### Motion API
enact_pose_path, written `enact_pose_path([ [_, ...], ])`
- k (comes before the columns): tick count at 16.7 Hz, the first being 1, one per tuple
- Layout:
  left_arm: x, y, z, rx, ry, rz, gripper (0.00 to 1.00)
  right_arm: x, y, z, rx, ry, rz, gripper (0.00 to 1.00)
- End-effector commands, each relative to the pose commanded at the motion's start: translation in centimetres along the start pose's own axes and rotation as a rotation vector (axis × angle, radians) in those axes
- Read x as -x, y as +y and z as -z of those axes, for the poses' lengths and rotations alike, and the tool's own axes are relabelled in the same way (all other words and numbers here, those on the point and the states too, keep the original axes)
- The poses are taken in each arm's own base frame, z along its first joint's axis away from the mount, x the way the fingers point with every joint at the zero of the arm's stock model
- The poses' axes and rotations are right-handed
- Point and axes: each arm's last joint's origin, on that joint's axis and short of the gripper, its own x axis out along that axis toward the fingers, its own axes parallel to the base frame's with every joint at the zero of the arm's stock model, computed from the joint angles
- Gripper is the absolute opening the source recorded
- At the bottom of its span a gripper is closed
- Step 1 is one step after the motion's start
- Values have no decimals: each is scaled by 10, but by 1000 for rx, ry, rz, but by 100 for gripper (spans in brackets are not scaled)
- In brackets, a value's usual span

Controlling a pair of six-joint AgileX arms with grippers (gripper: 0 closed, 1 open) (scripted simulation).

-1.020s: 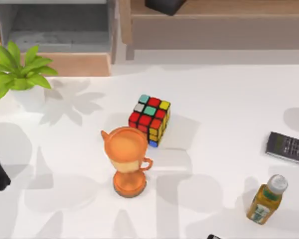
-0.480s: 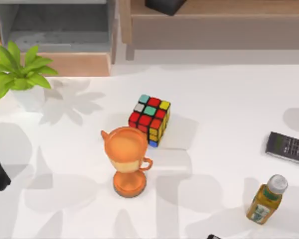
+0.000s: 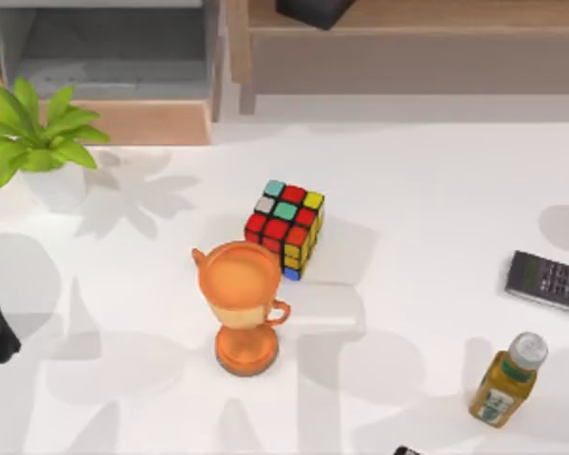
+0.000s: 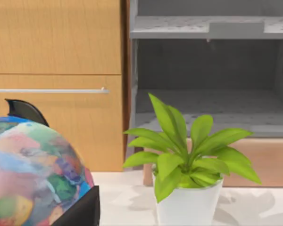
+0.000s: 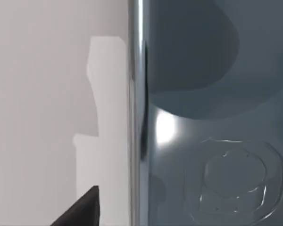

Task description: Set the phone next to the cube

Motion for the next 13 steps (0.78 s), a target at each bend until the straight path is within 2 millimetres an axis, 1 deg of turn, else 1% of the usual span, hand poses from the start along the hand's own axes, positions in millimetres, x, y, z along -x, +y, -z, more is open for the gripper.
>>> enact_pose_path([
  [5,0,0,0,0,0,0,100,-30,-1,-2,0,-13,3,100],
  [6,0,0,0,0,0,0,100,-33,-1,-1,0,-7,2,100],
  [9,0,0,0,0,0,0,100,-33,-1,-1,0,-7,2,100],
  [13,0,0,0,0,0,0,100,-33,-1,-1,0,-7,2,70],
])
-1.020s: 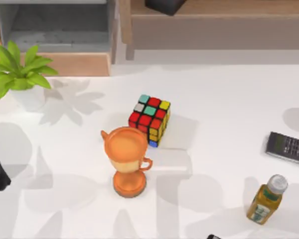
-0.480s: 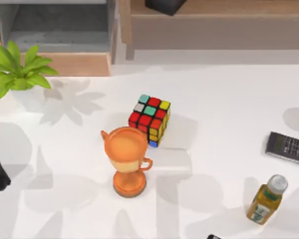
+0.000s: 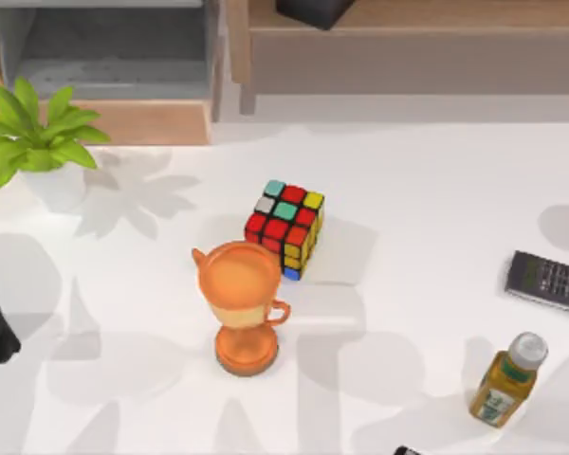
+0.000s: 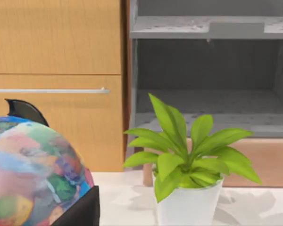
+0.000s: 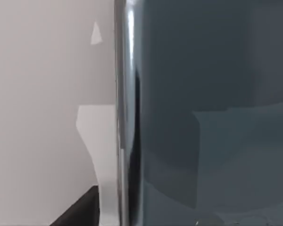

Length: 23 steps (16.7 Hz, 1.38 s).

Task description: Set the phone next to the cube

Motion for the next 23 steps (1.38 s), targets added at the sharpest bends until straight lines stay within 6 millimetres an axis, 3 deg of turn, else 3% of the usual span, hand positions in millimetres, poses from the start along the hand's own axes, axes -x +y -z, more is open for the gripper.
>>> enact_pose_path([
  [9,0,0,0,0,0,0,100,0,0,0,0,0,0,2],
  [17,0,0,0,0,0,0,100,0,0,0,0,0,0,0],
  [23,0,0,0,0,0,0,100,19,0,-2,1,-20,4,0],
])
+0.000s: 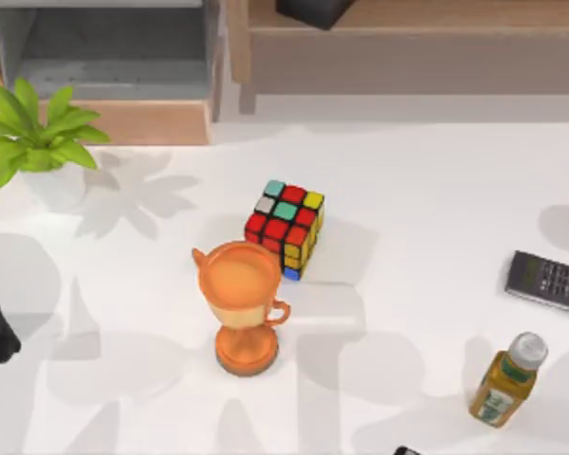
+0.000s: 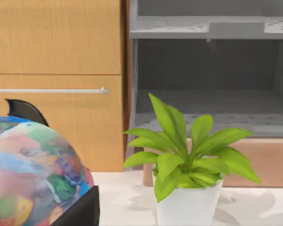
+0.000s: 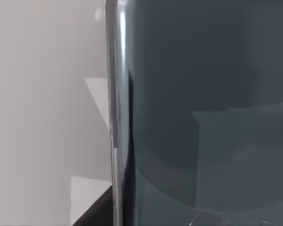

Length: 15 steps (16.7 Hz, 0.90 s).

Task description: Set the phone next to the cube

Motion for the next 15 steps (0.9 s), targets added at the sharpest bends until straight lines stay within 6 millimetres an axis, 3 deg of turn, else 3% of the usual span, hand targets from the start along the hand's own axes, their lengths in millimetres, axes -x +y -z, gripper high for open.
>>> enact_pose_path([
  [8,0,0,0,0,0,0,100,11,1,-2,-3,-10,3,0],
  [11,0,0,0,0,0,0,100,40,6,-13,-20,-103,31,0],
  [15,0,0,0,0,0,0,100,86,28,-32,-62,-224,52,0],
])
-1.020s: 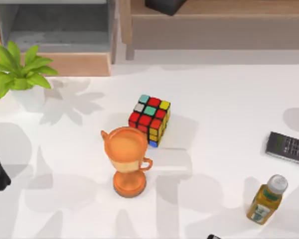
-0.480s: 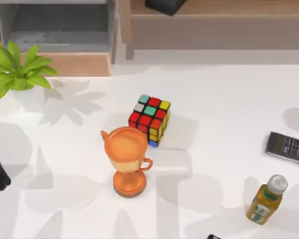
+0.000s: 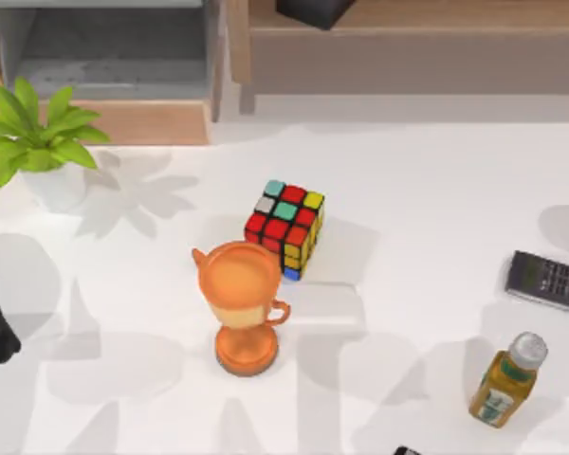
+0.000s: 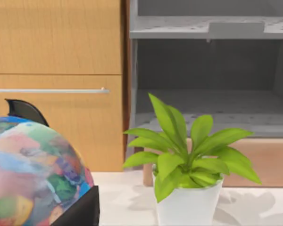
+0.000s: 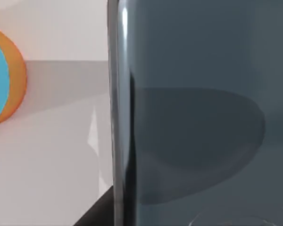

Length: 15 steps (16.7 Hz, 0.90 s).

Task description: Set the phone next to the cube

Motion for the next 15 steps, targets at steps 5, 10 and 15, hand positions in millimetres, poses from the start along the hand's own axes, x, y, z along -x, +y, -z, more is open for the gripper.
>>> enact_pose_path([
  [5,0,0,0,0,0,0,100,45,50,-28,-46,-99,-24,0],
  [10,0,0,0,0,0,0,100,66,122,-42,-36,-106,-84,0],
  [15,0,0,0,0,0,0,100,54,206,-37,47,-13,-125,0],
])
